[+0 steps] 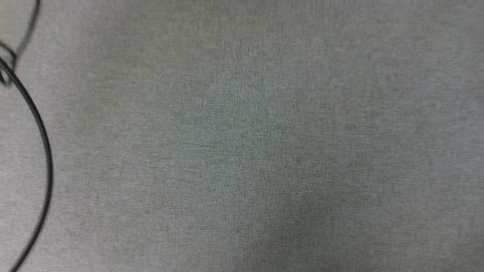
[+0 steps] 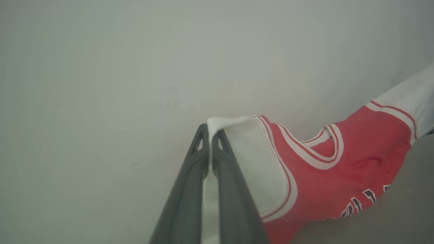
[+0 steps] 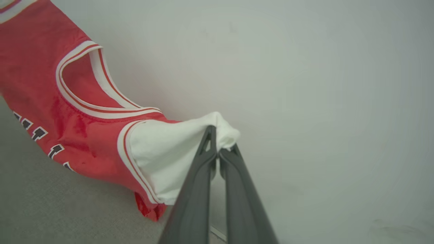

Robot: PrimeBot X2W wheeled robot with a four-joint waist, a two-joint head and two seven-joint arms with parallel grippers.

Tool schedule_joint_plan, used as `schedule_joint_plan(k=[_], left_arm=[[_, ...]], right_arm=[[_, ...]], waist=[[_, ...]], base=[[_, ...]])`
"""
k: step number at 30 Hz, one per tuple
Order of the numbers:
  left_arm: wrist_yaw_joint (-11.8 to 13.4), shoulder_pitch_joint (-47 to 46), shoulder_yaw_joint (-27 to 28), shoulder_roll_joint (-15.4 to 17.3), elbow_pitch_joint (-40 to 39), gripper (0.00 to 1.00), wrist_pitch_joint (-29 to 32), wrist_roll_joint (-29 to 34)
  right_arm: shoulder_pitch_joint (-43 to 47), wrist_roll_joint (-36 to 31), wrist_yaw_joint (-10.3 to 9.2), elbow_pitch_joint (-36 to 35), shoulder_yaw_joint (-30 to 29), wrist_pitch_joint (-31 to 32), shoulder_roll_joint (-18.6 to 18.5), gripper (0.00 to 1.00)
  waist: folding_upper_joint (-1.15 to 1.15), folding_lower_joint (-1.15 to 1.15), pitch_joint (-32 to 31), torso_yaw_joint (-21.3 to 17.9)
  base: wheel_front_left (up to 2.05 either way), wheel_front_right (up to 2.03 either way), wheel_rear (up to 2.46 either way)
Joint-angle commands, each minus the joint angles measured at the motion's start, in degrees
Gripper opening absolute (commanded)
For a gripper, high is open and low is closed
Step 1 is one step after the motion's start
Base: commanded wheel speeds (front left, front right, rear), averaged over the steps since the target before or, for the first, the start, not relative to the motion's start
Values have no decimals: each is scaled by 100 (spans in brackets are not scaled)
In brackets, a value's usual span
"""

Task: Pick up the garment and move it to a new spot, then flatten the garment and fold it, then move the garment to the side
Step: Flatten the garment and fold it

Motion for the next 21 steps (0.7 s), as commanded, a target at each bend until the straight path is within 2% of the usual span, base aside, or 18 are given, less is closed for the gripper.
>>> schedule_joint_plan(k=[1,6,15,21], left_arm=[[78,392,-23,84,-171,0,-69,-56],[330,1384,-52,362,-766,0,-149,-270],[1180,3689,-19,1118,-2229,0,-271,-807],[1652,5319,69,1412,-2992,0,-301,-1182]], right_arm=[[325,139,-8,-72,96,-124,-78,0],[1142,434,-8,-350,326,-361,-267,0],[3073,783,-8,-1072,591,-590,-612,0],[4317,792,-8,-1396,546,-643,-633,0]], waist=[[0,-1,-279,-13],[0,-1,-640,-18],[0,-1,-1310,-112],[0,-1,-1722,-164]], base=[[0,0,0],[0,0,0],[0,0,0],[0,0,0]])
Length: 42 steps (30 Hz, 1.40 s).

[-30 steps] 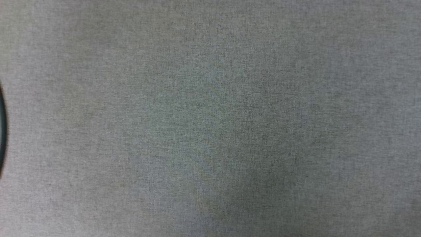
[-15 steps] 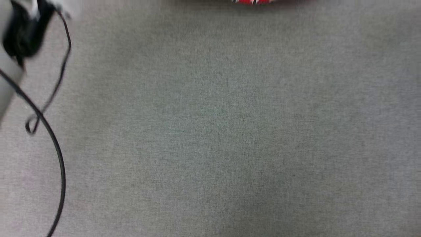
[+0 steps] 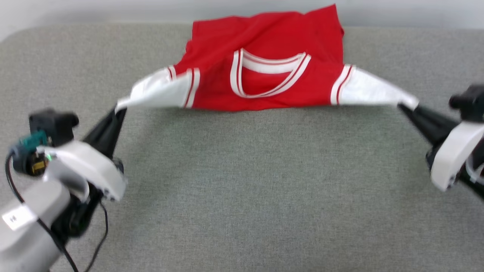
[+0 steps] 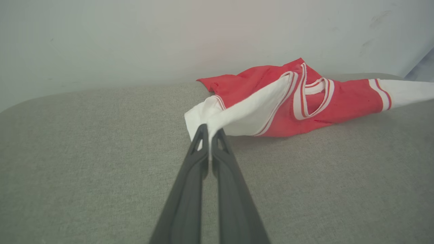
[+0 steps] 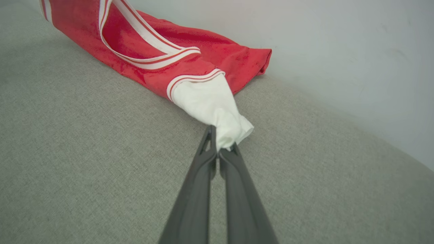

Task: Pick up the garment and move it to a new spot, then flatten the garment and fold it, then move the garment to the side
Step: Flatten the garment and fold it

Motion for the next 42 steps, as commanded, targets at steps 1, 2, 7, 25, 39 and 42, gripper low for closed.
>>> schedule_joint_plan(k=[1,2,7,25,39,42], left_arm=[[58,174,78,43,-50,0,-36,-30],[106,413,117,47,-128,0,-38,-39],[253,1524,519,-67,-212,0,-39,-39],[155,4453,1710,-326,-42,0,-30,-155],[127,5168,2027,-615,-152,0,-30,-1],[116,5079,2129,-734,-205,0,-31,132]], right_arm=[[187,-35,-8,-46,-20,-15,-13,0],[382,-29,-8,-80,-75,-37,-18,0],[1391,-15,-8,-271,-340,-9,20,0],[4624,-419,-8,-647,-1672,311,198,0],[5880,-827,-8,-821,-2520,634,518,0],[5825,-887,-8,-902,-2798,603,671,100]], waist=[[0,1,-162,-26],[0,1,-220,-24],[0,1,-528,-32],[0,1,-1400,-139],[0,1,-1365,-87],[0,1,-1336,-63]], base=[[0,0,0],[0,0,0],[0,0,0],[0,0,0],[0,0,0],[0,0,0]])
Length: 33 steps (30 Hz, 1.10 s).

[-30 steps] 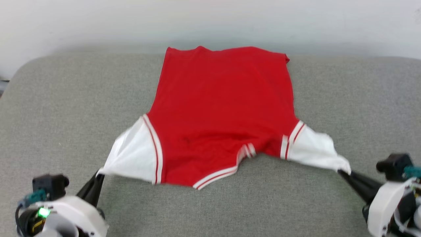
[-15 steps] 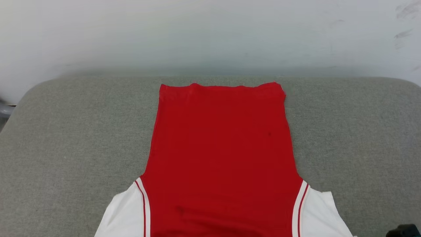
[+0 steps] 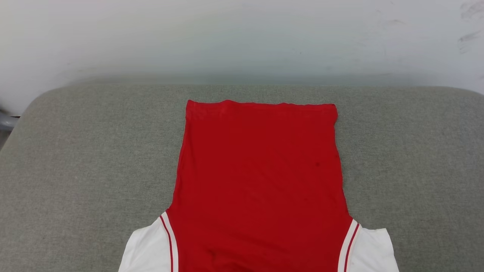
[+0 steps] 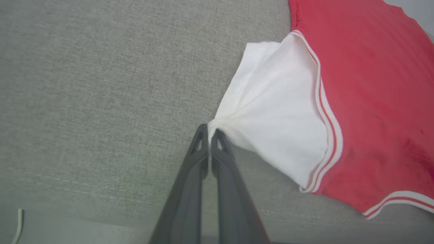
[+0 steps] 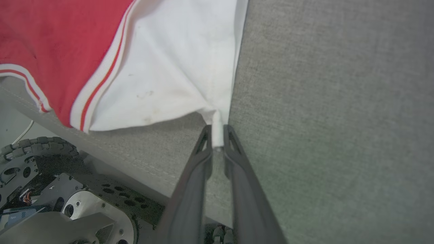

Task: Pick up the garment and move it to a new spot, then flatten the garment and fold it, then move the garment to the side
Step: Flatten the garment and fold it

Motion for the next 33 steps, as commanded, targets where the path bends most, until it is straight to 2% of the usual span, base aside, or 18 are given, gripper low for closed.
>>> schedule_joint_plan(k=[1,6,10,14,19,20,25,33], left_arm=[[3,-78,45,-49,-26,0,-13,82],[34,-240,192,-207,-207,0,-13,396],[24,-389,271,-335,-378,0,-13,677],[6,-663,293,-472,-530,0,-13,1002],[-77,-1156,212,-723,-602,0,-13,1314],[-77,-1156,212,-723,-602,0,-13,1314],[-221,-1641,148,-1054,-598,0,-13,1600],[-463,-2053,196,-1567,-507,0,-13,1987]], right_arm=[[-19,-33,-8,-69,-115,-23,52,100],[-287,-233,-8,-415,-896,-131,10,100],[-750,-347,-8,-910,-1626,27,-116,100],[-1507,-484,-8,-1322,-2094,504,-262,100],[-2794,-404,-8,-1393,-2221,1435,-359,100],[-2794,-404,-8,-1393,-2221,1435,-359,100],[-4059,-391,-8,-1113,-2017,2799,-454,100],[-5620,-495,-8,-29,-1704,5604,-364,100]], waist=[[0,0,17,20],[0,0,134,147],[0,0,299,315],[0,0,544,583],[0,0,986,974],[0,0,986,974],[0,0,1456,1329],[0,0,2151,1757]], base=[[0,0,0],[0,0,0],[0,0,0],[0,0,0],[0,0,0],[0,0,0],[0,0,0],[0,0,0]])
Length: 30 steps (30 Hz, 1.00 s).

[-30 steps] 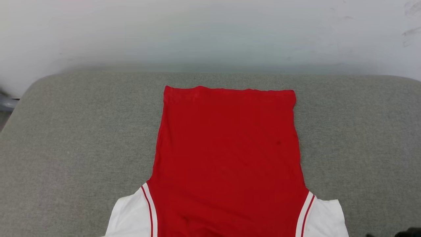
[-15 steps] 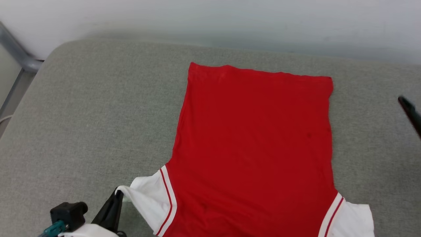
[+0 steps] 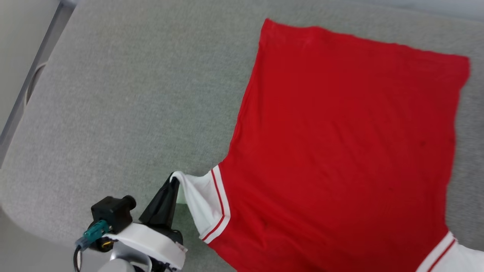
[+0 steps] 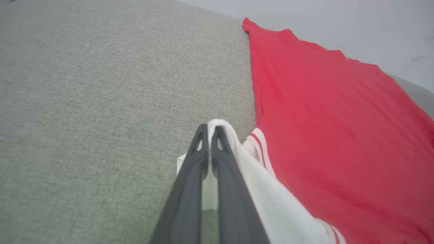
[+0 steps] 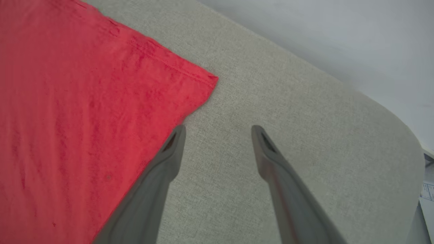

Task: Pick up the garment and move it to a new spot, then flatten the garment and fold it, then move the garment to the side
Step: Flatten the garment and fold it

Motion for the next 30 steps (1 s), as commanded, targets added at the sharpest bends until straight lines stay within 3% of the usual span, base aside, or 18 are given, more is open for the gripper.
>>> schedule_joint_plan(k=[1,7,12,23,24,25,30], left_arm=[[-20,-96,32,-43,7,0,-13,31],[-238,-278,127,-352,122,0,-13,258],[-406,-414,239,-567,204,0,-13,430],[-693,-508,508,-884,423,0,-8,713],[-704,-505,533,-906,438,0,-8,740],[-721,-503,558,-922,454,0,-7,753],[-791,-464,645,-964,569,0,-7,820]], right_arm=[[-122,-76,-6,21,20,90,41,100],[-807,-294,-6,300,115,1161,208,100],[-1002,-507,-6,425,255,1584,318,100],[-115,-429,-5,765,486,1985,438,100],[-96,-434,-5,749,488,1986,411,60],[-124,-447,-5,732,449,1944,389,0],[-451,-616,-6,644,340,1575,334,0]], waist=[[0,-1,308,252],[0,-1,779,441],[0,-1,1081,530],[0,-1,1431,566],[0,-1,1440,560],[0,-1,1443,550],[0,-1,1332,468]], base=[[0,0,0],[0,0,0],[0,0,0],[0,0,0],[0,0,0],[0,0,0],[0,0,0]])
